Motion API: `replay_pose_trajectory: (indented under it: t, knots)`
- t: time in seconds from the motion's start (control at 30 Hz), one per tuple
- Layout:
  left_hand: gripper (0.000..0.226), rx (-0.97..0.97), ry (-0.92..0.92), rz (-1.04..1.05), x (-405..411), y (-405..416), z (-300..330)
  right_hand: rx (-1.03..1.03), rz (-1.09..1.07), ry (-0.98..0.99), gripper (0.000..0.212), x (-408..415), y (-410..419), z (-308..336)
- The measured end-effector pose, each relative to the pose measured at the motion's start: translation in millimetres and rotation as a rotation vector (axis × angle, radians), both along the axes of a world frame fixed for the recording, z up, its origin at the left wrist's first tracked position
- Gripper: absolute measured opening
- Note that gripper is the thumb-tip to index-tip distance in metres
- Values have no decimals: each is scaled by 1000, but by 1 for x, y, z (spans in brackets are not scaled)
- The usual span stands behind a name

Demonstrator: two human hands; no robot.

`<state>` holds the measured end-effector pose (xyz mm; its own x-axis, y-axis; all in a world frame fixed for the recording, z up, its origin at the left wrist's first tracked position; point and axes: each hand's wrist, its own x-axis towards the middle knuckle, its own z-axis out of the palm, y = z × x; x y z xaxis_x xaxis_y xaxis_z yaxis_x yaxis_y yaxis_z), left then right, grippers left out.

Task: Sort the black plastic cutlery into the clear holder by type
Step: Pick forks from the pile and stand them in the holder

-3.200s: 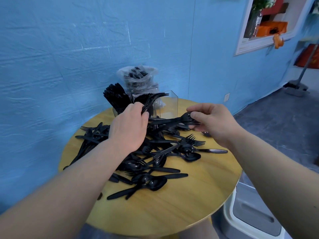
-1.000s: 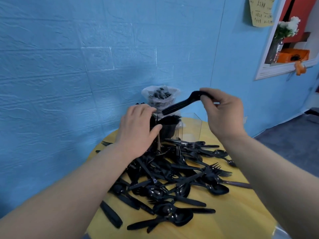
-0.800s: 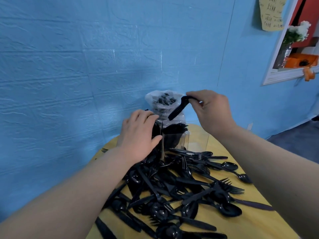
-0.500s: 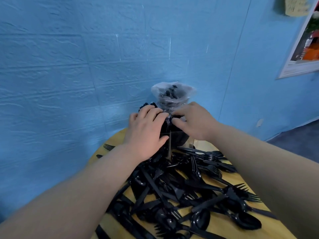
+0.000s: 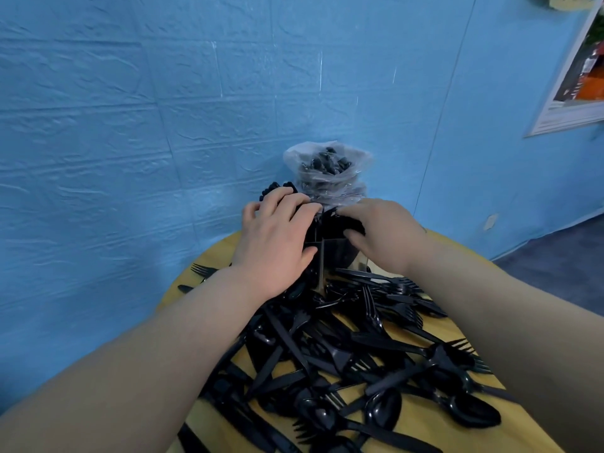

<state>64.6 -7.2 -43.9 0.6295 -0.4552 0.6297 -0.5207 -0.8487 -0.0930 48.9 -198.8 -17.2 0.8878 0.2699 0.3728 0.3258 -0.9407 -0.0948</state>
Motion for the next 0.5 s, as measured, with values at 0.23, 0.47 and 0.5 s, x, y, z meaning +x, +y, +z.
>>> replay_pose_trajectory:
  t: [0.23,0.47,0.5]
  knots:
    - [66,-19,27,6,-13,1,6,103,-78,-36,46,-22,-4,6]
    - [53,-80,121,-45,-78,4,-4,374,-120,-141,28,-110,-2,-14]
    - [47,-82,154,-57,-90,6,-9,400,-120,-133,26,-126,-2,-22]
